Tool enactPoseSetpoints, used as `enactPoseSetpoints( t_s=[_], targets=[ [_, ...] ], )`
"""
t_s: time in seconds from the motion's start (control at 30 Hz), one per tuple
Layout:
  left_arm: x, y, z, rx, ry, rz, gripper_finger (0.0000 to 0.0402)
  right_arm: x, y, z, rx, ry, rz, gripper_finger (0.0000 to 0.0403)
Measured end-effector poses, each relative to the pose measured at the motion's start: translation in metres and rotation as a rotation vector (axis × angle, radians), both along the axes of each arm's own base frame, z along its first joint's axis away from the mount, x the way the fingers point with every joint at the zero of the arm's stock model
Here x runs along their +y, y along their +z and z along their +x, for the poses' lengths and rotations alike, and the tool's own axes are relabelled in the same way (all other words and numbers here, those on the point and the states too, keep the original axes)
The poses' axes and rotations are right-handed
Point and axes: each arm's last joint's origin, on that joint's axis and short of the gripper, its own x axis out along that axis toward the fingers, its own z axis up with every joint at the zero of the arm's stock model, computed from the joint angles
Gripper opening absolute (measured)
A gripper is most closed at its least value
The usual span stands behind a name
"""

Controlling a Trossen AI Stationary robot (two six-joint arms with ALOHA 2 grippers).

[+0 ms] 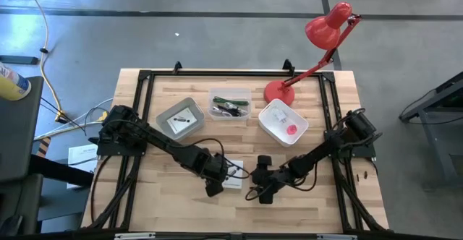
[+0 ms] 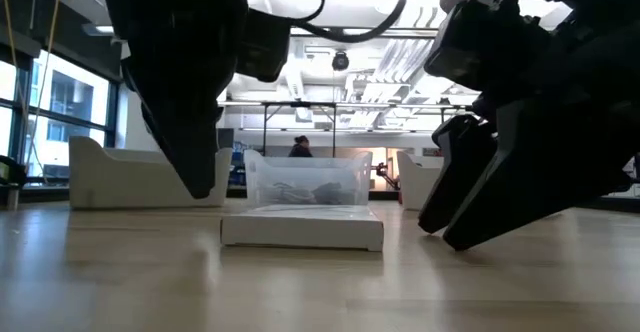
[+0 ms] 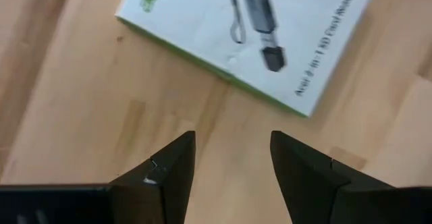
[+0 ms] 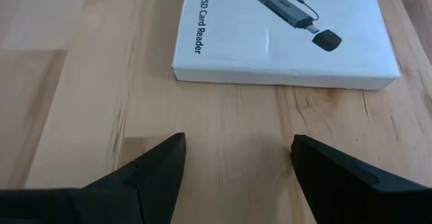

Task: Pick and place items into bin
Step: Put the card reader box into the gray bin

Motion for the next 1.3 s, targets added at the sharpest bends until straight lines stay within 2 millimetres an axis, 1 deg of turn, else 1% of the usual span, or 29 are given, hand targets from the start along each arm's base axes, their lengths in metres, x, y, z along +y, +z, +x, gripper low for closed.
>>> enactPoseSetpoints(
  t_s=[0.07,0.17,0.33,0.43,0.53,0.67,0.77,0.83,0.9,0.97,1.13,1.3],
  targets=[
    [-0.002,0.004,0.0,-0.017,-0.005,-0.026,0.0179,0.0,0.0,0.0,0.0,0.0,-0.001,0.0259],
    [-0.005,0.019,0.001,-0.106,-0.011,-0.055,0.0179,0.0,0.0,0.0,0.001,-0.001,-0.002,0.0259],
    [-0.003,0.043,-0.008,-0.152,0.017,-0.042,0.0179,0.0,0.0,0.0,-0.003,0.008,-0.017,0.0259],
    [0.0,0.05,-0.013,-0.176,0.037,-0.041,0.0179,0.0,0.0,0.0,-0.01,0.007,-0.032,0.0259],
    [0.002,0.041,-0.02,-0.221,0.085,-0.072,0.0179,-0.001,0.0,0.001,-0.017,-0.003,-0.042,0.0259],
    [0.001,0.02,-0.031,-0.316,0.156,-0.141,0.0179,-0.001,0.0,0.001,-0.02,-0.005,-0.043,0.0259],
    [0.003,0.001,-0.037,-0.401,0.22,-0.202,0.0179,-0.001,0.0,0.001,-0.02,-0.005,-0.042,0.0259],
    [0.005,-0.007,-0.041,-0.468,0.257,-0.235,0.0179,-0.001,0.0,0.001,-0.021,-0.006,-0.041,0.0259],
    [0.007,-0.014,-0.045,-0.525,0.303,-0.245,0.0179,-0.001,0.0,0.001,-0.021,-0.005,-0.041,0.0259],
    [0.011,-0.021,-0.051,-0.531,0.35,-0.234,0.0179,-0.001,0.0,0.001,-0.021,-0.005,-0.041,0.0259],
    [0.013,-0.029,-0.057,-0.502,0.405,-0.238,0.0179,-0.002,0.0,0.002,-0.022,0.012,-0.06,0.0259],
    [0.013,-0.028,-0.056,-0.526,0.364,-0.189,0.0179,-0.007,0.0,0.005,-0.014,0.04,-0.064,0.0259]
  ],
)
